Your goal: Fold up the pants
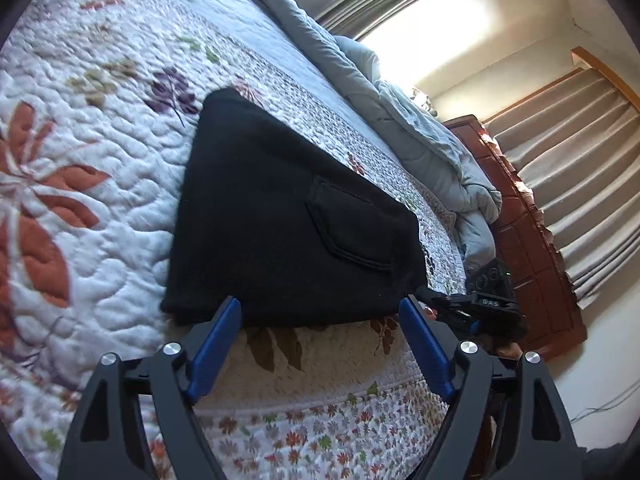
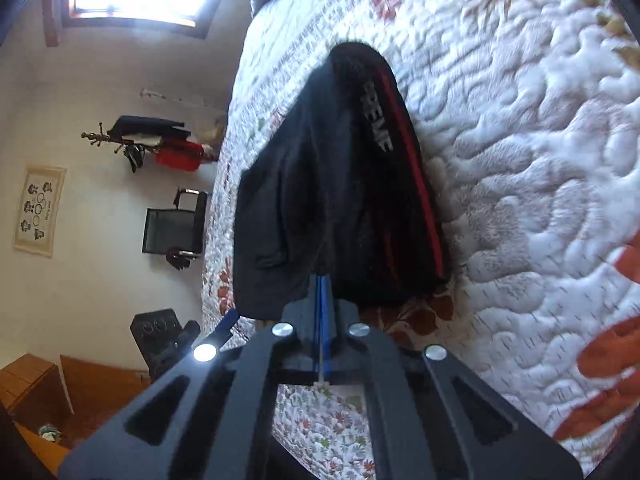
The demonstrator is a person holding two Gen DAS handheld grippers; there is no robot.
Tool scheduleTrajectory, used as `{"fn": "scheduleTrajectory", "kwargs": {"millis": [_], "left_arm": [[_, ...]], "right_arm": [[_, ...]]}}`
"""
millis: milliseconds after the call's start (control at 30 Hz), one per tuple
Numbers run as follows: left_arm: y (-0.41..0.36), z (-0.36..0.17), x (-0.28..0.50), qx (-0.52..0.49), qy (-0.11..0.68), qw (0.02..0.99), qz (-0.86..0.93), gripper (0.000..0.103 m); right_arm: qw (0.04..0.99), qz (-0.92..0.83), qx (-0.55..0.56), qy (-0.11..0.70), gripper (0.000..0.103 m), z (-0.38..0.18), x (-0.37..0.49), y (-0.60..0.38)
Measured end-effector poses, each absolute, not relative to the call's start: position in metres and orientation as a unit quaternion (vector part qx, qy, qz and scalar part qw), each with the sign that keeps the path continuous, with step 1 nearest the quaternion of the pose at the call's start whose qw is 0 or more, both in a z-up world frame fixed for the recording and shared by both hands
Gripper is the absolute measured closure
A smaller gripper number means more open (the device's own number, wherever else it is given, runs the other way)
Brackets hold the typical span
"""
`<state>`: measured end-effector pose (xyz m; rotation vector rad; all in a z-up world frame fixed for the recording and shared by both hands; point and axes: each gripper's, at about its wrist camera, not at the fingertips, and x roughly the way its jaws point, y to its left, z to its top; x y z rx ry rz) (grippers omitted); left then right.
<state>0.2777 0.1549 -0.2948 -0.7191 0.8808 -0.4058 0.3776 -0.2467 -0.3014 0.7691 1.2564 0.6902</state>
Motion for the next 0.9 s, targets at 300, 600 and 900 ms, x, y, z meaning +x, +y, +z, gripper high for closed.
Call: {"fn": "scheduleTrajectory", "kwargs": {"millis": [300, 600, 900], "left_arm": [[0.159, -0.213, 0.198, -0.298, 0.405, 0.854, -0.136, 0.009], [0.111, -0.109, 0.089, -0.16, 0.374, 0.912, -0.051, 0.004], [0.073, -0.049, 0.007, -0.075, 0.345, 0.935, 0.02, 0.004]], "right_arm": [[0.759, 0.268, 0.317, 0.501, 0.039, -0.207, 0.315, -0.27], [0.858, 0.212, 0.156, 0.44, 0.009, -0.105, 0.181, -0.231], [0.915, 0.123, 0.057, 0.379, 0.004, -0.047, 0.06, -0.2]]}}
